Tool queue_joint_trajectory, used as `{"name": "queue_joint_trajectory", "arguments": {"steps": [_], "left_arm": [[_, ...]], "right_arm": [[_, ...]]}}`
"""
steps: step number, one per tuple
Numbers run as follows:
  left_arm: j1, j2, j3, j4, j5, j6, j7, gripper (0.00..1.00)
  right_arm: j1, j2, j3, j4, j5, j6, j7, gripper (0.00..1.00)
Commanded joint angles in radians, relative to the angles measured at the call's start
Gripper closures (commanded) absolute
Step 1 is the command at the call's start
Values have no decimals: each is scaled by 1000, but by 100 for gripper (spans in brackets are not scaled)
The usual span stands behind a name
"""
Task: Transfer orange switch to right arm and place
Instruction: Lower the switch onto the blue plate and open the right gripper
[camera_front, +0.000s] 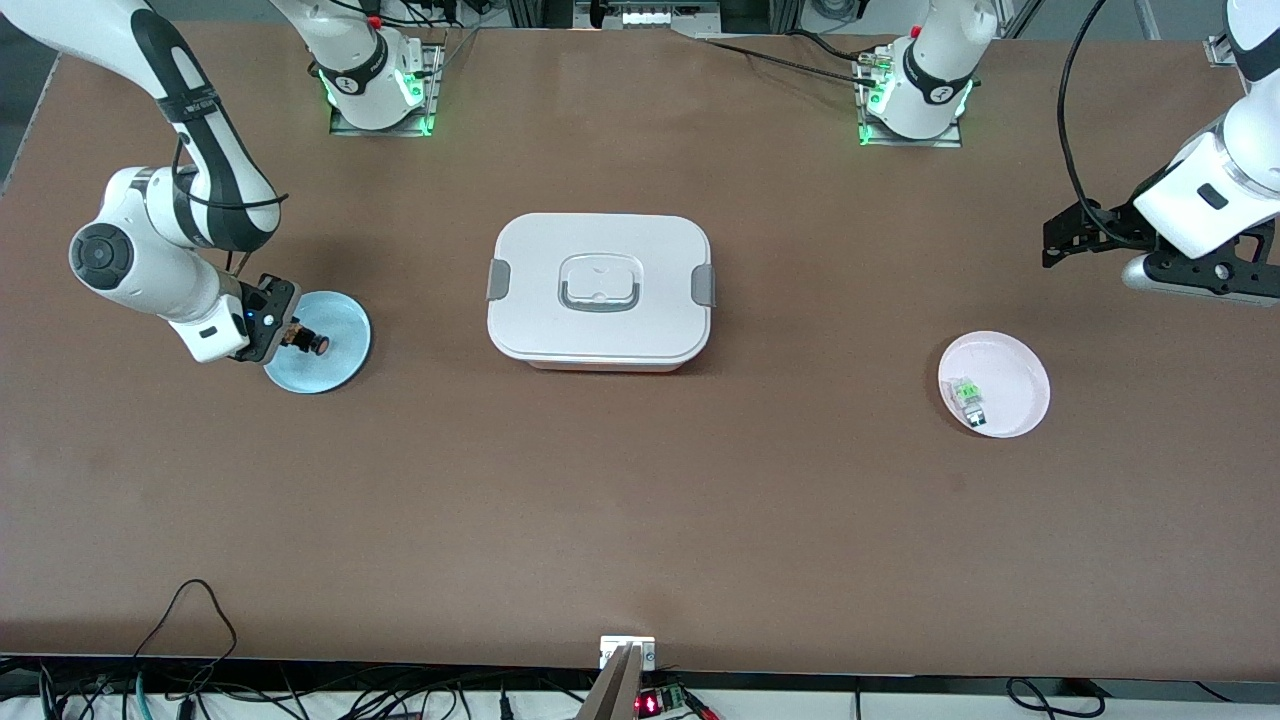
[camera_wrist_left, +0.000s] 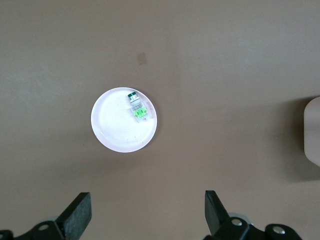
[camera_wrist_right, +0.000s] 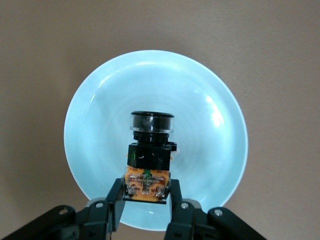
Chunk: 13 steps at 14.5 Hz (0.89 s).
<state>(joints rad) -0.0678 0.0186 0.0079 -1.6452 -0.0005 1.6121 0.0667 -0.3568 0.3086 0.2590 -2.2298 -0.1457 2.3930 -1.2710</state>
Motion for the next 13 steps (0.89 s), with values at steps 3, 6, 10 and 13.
{"name": "queue_joint_trajectory", "arguments": {"steps": [3, 6, 10, 13], "left_arm": [[-10, 15, 7, 35, 25, -26, -19, 0], [-17, 35, 7, 54, 25, -24, -30, 0], [-10, 40, 10, 56, 27, -34, -42, 0], [-10, 38, 4, 58, 40, -38, -48, 0]], "right_arm": [[-13, 37, 5, -14, -12, 74, -145, 89], [-13, 44, 3, -14, -11, 92, -182, 88], [-13, 44, -6, -13, 1, 84, -168, 45], [-13, 26, -10, -4, 20, 52, -134, 0]]}}
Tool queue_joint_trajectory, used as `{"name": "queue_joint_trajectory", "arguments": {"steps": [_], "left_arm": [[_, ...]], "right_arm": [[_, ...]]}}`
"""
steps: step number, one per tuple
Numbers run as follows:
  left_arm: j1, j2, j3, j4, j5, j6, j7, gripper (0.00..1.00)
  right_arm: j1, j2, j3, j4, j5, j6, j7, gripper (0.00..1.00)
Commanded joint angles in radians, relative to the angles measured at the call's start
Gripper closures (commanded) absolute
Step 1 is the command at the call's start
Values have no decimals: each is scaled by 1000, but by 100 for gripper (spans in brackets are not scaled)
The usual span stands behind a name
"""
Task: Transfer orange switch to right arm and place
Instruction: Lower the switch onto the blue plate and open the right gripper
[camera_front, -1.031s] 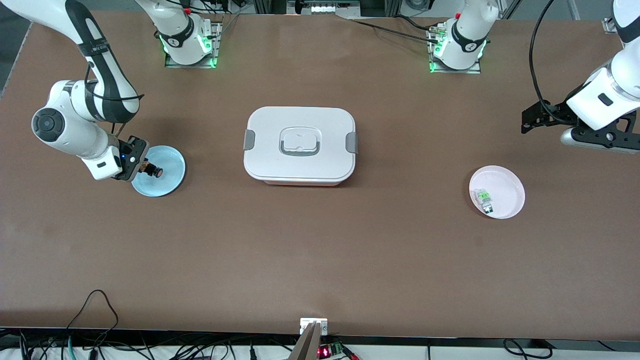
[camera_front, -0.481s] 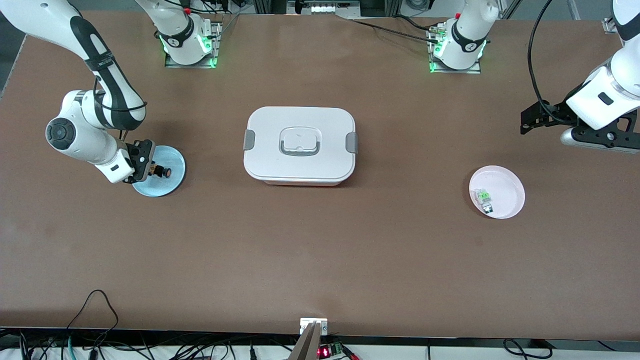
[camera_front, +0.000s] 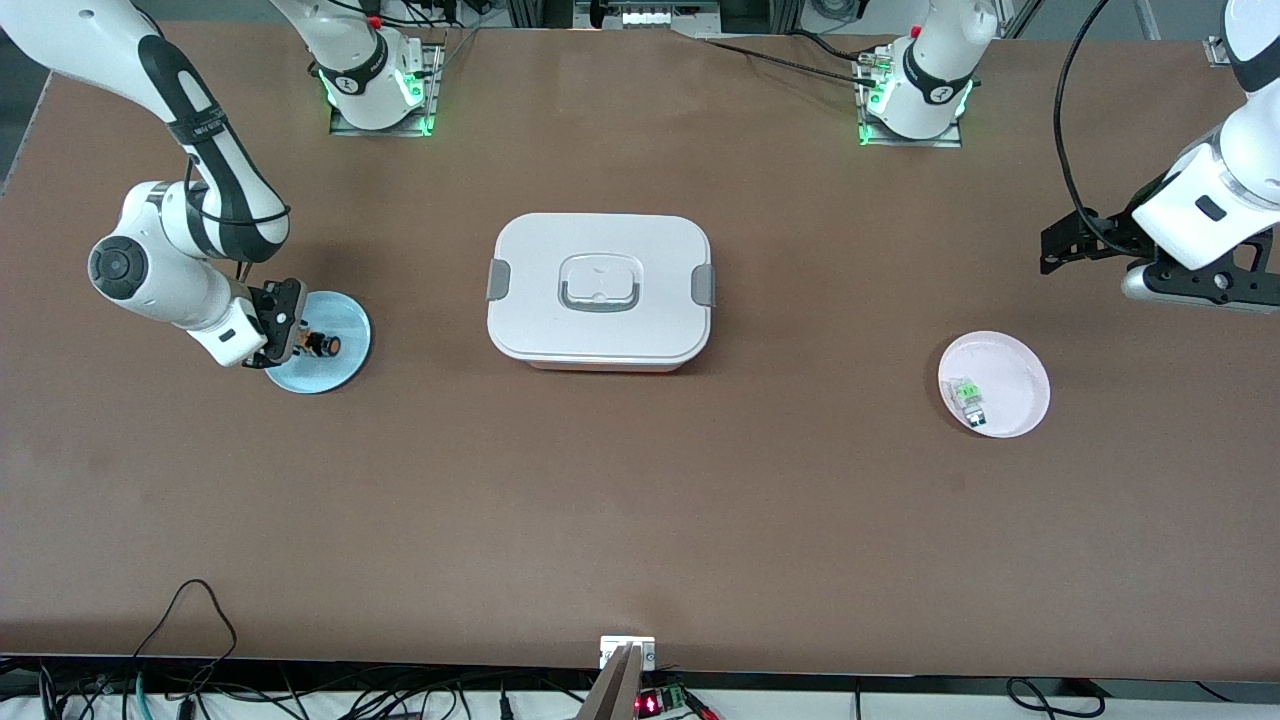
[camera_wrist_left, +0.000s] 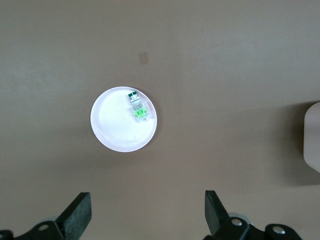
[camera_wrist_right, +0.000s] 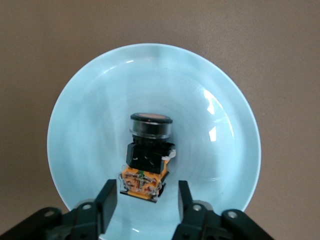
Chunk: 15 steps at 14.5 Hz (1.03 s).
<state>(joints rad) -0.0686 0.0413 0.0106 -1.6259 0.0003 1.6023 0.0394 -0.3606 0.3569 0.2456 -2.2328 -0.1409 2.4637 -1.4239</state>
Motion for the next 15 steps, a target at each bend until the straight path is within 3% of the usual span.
{"name": "queue_joint_trajectory", "arguments": {"steps": [1, 8, 15], "left_arm": [[-11, 15, 2, 38, 41, -28, -21, 0], [-17, 15, -1, 40, 46, -30, -23, 0], [-17, 15, 0, 40, 44, -30, -21, 0]], "right_arm": [[-9, -35, 4, 5, 18, -29, 40, 0], [14, -56, 11, 283, 216, -330, 187, 0], [185, -108, 6, 553, 176, -566, 815, 0]]}}
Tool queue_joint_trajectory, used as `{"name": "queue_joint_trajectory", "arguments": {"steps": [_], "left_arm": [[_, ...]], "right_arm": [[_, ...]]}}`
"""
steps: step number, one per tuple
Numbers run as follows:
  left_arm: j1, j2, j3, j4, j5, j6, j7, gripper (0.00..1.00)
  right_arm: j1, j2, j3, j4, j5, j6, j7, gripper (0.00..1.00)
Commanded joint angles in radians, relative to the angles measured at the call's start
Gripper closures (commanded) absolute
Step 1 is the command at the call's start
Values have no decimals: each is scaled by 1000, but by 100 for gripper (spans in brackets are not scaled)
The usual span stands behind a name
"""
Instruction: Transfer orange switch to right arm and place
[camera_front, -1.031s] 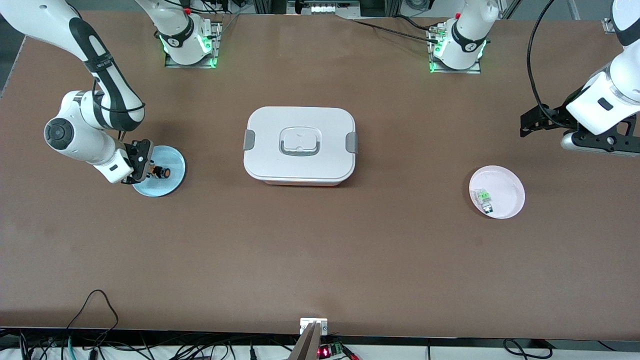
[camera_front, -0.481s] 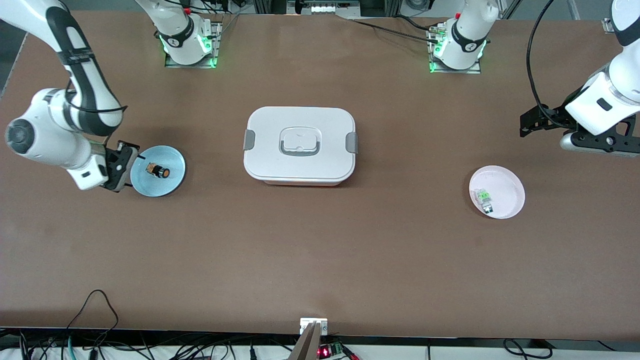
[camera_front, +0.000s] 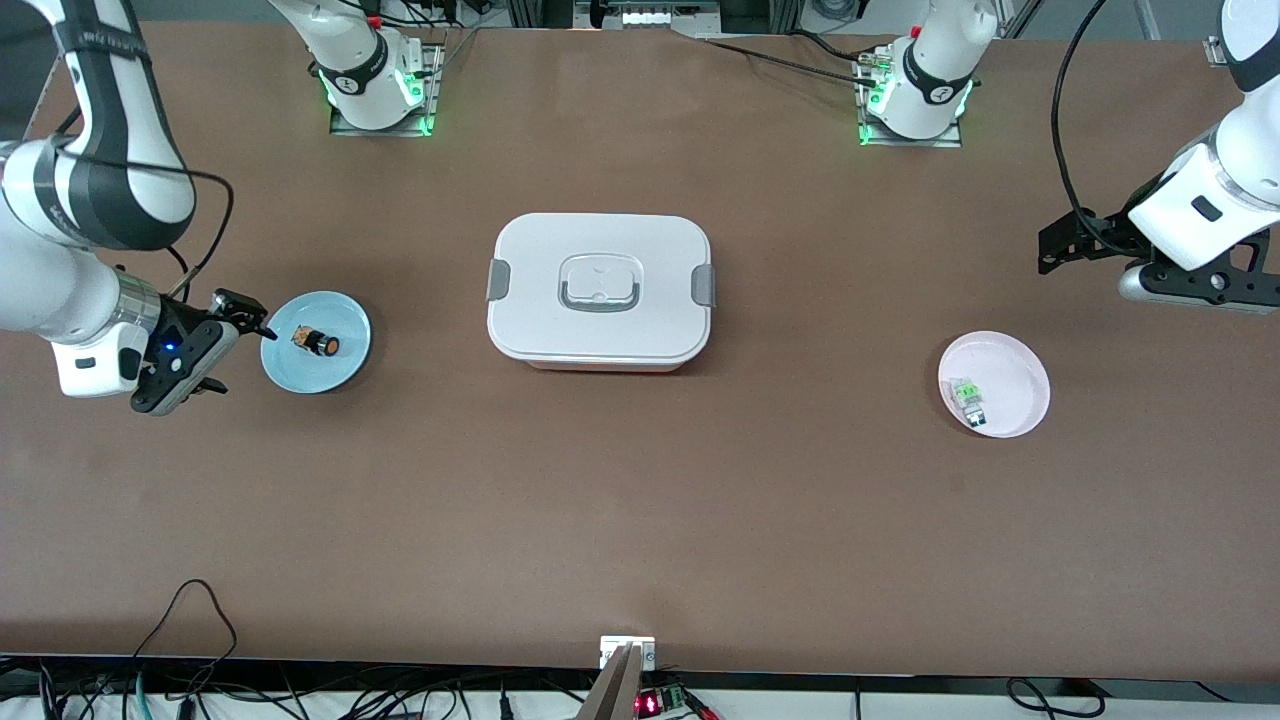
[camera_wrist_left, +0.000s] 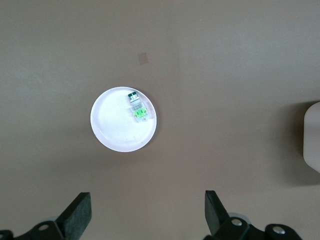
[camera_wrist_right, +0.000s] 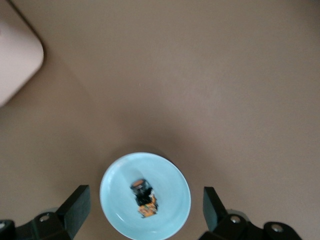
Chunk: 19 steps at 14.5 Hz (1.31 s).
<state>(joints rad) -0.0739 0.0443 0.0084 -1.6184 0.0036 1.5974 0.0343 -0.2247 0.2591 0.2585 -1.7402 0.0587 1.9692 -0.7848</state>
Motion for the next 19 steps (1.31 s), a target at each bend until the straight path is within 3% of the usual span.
{"name": "queue_joint_trajectory", "arguments": {"steps": [1, 6, 9, 11, 15, 19], "left_arm": [[-12, 12, 2, 32, 42, -25, -16, 0], [-10, 11, 4, 32, 42, -27, -16, 0], [-10, 11, 4, 32, 42, -27, -16, 0], [-9, 11, 4, 32, 42, -27, -16, 0], [-9, 11, 4, 32, 42, -27, -16, 0], [-9, 11, 4, 32, 42, -27, -16, 0]], "right_arm": [[68, -20, -7, 77, -46, -110, 294, 0], [99, -67, -7, 142, -65, -243, 697, 0], [94, -87, -16, 212, -97, -345, 734, 0], [94, -107, -80, 240, -137, -365, 725, 0], [136, -136, -253, 240, -128, -404, 737, 0], [143, -162, -275, 240, -131, -450, 788, 0]]}}
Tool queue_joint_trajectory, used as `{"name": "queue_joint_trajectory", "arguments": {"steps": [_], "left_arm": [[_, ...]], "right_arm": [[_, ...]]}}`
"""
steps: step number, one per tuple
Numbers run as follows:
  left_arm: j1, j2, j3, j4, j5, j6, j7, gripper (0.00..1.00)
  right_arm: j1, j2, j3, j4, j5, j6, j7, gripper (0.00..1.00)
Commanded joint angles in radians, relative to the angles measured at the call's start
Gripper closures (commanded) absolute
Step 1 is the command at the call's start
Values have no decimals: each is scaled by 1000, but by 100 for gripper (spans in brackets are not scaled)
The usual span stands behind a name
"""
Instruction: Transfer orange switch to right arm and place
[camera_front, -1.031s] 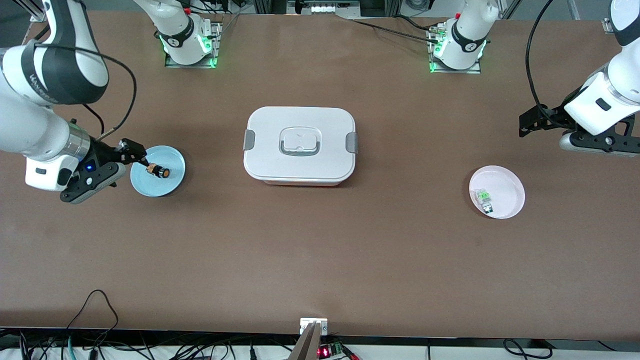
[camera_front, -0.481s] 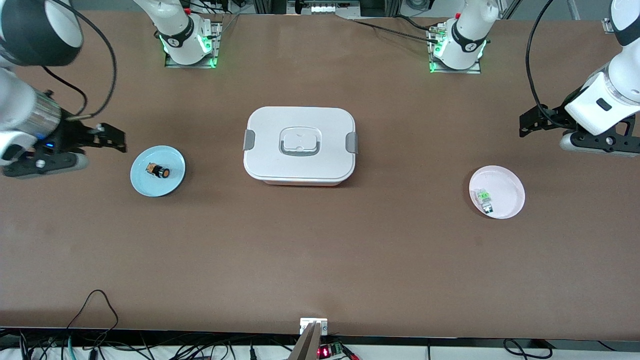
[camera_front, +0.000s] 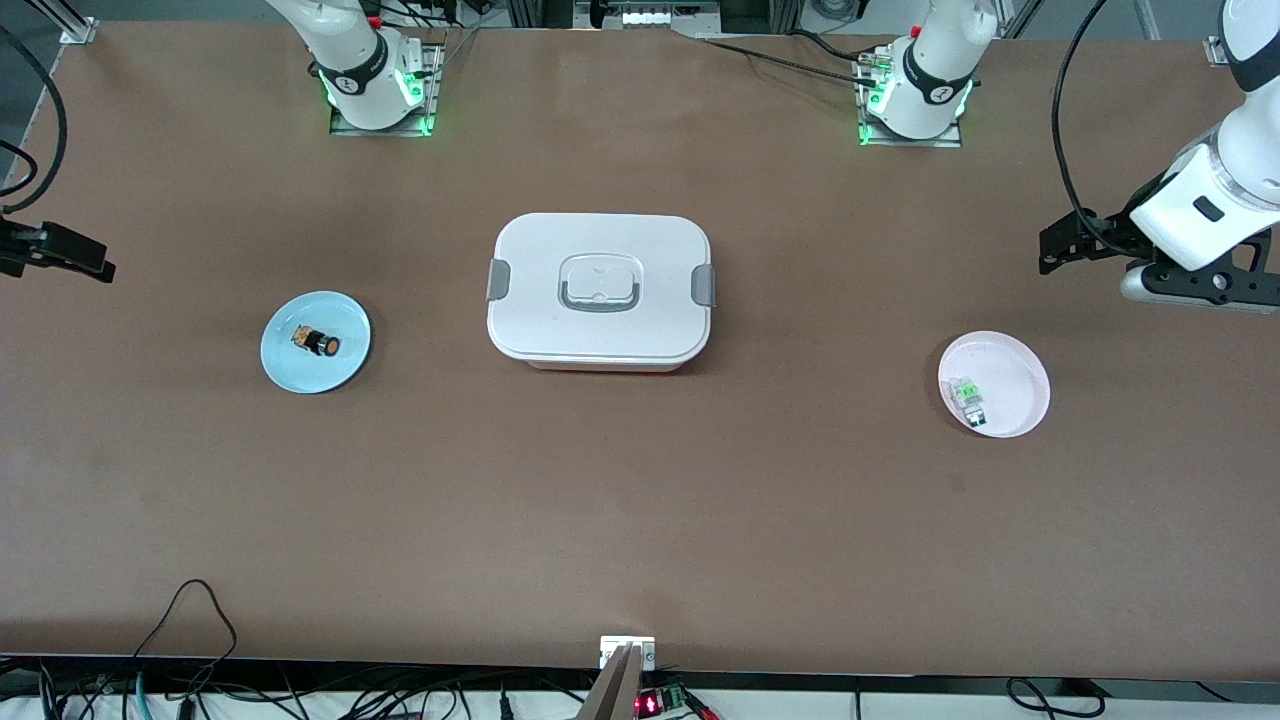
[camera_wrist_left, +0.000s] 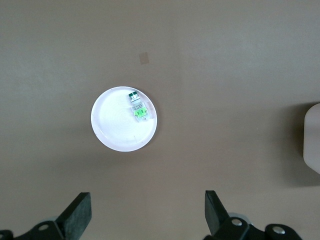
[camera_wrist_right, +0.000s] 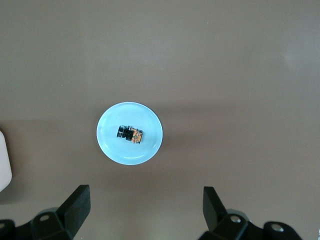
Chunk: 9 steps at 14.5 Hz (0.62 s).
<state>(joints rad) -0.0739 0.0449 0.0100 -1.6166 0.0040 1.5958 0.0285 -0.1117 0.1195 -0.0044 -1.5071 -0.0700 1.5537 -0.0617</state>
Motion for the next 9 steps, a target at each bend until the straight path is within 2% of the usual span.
{"name": "queue_joint_trajectory", "arguments": {"steps": [1, 9], "left_arm": [[-9, 10, 2, 30, 42, -25, -10, 0], [-9, 10, 2, 30, 42, -25, -10, 0]], "right_arm": [[32, -27, -12, 7, -11, -52, 113, 0], [29, -125, -12, -37, -16, -43, 42, 0]]}}
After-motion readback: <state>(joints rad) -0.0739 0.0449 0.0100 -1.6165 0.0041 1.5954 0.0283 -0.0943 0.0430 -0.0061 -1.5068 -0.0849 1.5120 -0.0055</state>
